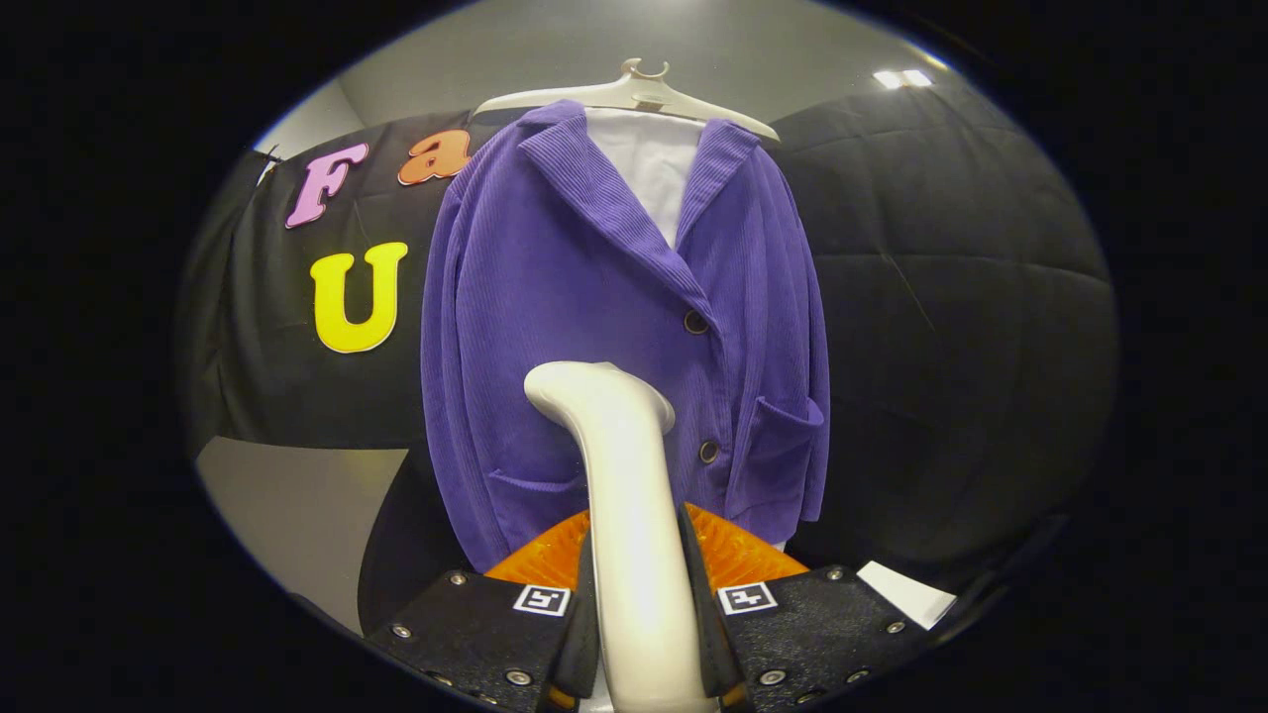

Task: Iron the clothes twice with a garment steamer, once on the left side and once on the right side.

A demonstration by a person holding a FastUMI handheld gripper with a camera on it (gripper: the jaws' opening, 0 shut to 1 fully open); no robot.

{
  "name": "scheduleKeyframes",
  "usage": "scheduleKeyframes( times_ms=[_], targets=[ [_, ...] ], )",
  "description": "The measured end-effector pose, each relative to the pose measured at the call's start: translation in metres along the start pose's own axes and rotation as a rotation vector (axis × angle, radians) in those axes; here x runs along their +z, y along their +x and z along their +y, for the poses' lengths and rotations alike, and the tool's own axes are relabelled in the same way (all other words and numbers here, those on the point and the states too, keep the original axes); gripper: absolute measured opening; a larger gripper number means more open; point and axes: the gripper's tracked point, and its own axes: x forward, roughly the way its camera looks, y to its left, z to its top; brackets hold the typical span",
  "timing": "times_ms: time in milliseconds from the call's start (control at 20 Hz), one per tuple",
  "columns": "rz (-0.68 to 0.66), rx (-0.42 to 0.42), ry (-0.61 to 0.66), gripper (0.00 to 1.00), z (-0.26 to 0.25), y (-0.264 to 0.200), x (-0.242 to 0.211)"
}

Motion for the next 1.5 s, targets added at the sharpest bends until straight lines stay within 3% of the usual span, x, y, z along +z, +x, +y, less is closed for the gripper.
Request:
scheduleKeyframes(
  times_ms=[1000,1500],
  targets=[
    [0.173,-0.023,-0.013,0.4,0.002,-0.005,-0.108],
    [0.235,-0.071,0.004,0.4,-0.02,-0.031,-0.134]
  ],
)
